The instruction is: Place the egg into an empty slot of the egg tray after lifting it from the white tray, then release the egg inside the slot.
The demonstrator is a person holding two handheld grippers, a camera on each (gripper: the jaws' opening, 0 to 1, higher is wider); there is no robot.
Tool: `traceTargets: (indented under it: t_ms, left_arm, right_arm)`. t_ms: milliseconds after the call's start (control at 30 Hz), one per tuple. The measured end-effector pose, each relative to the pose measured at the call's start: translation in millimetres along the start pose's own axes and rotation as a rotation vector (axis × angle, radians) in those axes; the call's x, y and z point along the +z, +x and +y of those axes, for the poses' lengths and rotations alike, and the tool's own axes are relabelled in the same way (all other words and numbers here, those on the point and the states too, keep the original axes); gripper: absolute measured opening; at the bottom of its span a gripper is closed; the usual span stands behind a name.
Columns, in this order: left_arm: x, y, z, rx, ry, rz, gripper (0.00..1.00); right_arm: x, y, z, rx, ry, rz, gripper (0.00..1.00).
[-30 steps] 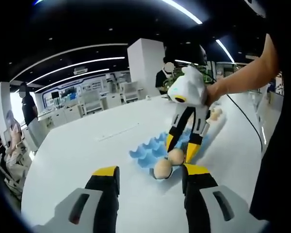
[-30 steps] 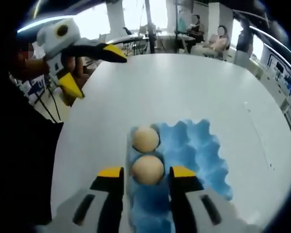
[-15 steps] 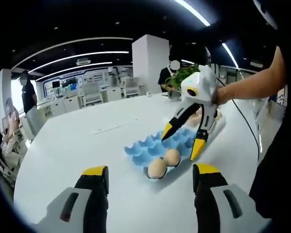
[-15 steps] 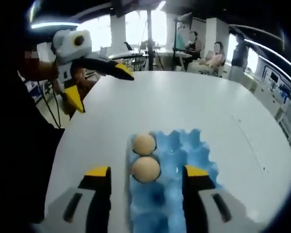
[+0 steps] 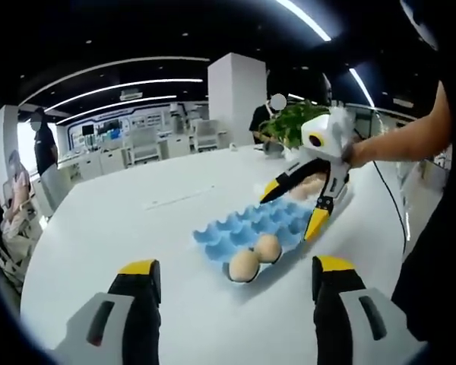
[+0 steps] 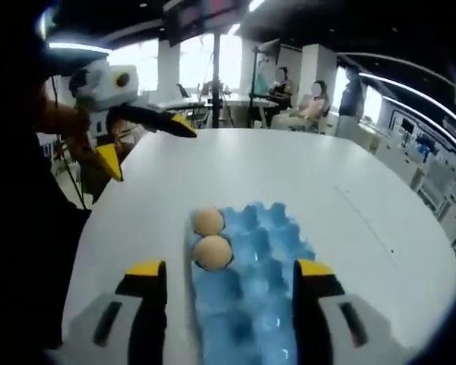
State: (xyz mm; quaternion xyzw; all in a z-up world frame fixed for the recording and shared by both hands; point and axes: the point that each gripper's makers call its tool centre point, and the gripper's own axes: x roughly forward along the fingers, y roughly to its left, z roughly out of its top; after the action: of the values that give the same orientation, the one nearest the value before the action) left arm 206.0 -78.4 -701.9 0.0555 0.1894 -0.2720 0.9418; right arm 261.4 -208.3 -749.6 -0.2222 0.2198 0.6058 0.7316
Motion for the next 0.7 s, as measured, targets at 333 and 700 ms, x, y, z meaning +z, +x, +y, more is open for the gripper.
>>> traceTargets:
  t_ms: [333, 700]
  left_arm:
    - [0.3, 0.2, 0.5, 0.004, 0.001, -0.003, 0.8]
    - [3.1, 0.0, 2.6, 0.009, -0.002, -0.011, 0.78]
  right_arm:
    - [-51.2, -70.1, -20.5, -0.164, 0.183, 0.01, 0.49]
    - [-111.3, -126.9, -41.8, -0.341, 0.303, 0.093, 0.43]
